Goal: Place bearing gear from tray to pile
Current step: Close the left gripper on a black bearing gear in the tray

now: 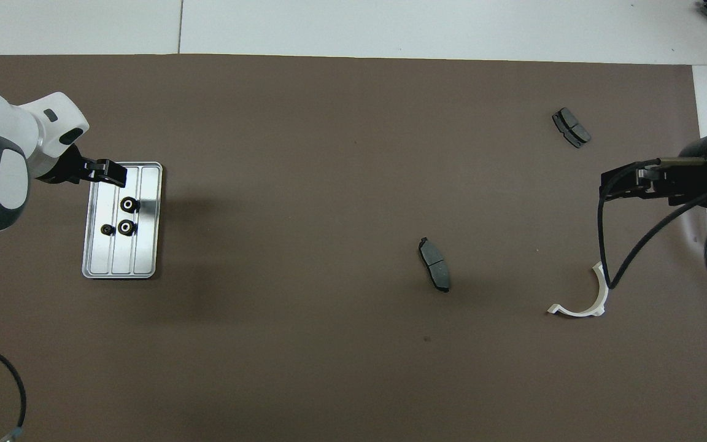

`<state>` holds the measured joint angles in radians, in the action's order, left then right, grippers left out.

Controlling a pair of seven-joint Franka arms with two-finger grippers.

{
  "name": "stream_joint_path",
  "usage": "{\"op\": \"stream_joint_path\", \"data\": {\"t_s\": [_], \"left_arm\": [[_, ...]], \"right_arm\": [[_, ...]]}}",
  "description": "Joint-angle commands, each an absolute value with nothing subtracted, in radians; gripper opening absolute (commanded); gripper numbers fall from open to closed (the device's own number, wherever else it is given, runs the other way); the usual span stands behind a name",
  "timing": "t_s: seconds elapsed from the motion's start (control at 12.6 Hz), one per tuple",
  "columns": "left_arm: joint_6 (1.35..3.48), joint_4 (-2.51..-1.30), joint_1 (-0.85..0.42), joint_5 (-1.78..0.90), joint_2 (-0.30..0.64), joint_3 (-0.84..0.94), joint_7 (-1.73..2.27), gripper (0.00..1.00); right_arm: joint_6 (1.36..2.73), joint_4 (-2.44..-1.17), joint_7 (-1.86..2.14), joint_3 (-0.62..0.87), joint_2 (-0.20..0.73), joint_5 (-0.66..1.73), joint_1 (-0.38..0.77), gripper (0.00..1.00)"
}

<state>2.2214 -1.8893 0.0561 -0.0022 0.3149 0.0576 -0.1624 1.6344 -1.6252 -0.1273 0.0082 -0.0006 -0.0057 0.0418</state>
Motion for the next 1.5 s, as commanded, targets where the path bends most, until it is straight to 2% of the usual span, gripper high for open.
{"op": "stream_joint_path", "data": {"t_s": [0.0,0.95,1.19,1.43], "left_arm": [[2.256,-1.948,0.049,0.011,0.293,0.051,-0.175,0.76],[2.304,-2.008,0.054,0.011,0.299,0.051,-0.175,0.57],[2.304,-2.009,0.055,0.011,0.299,0.051,-0.175,0.48],[2.307,-2.009,0.057,0.011,0.299,0.051,-0.175,0.43]], "right_arm": [[1.634,-1.632,-0.098,0.014,-0.008,0.02,0.029,1.0],[1.634,-1.632,-0.098,0.014,-0.008,0.02,0.028,1.0],[1.637,-1.632,-0.091,0.014,-0.008,0.018,0.028,1.0],[1.638,-1.632,-0.094,0.014,-0.008,0.02,0.028,1.0]]}}
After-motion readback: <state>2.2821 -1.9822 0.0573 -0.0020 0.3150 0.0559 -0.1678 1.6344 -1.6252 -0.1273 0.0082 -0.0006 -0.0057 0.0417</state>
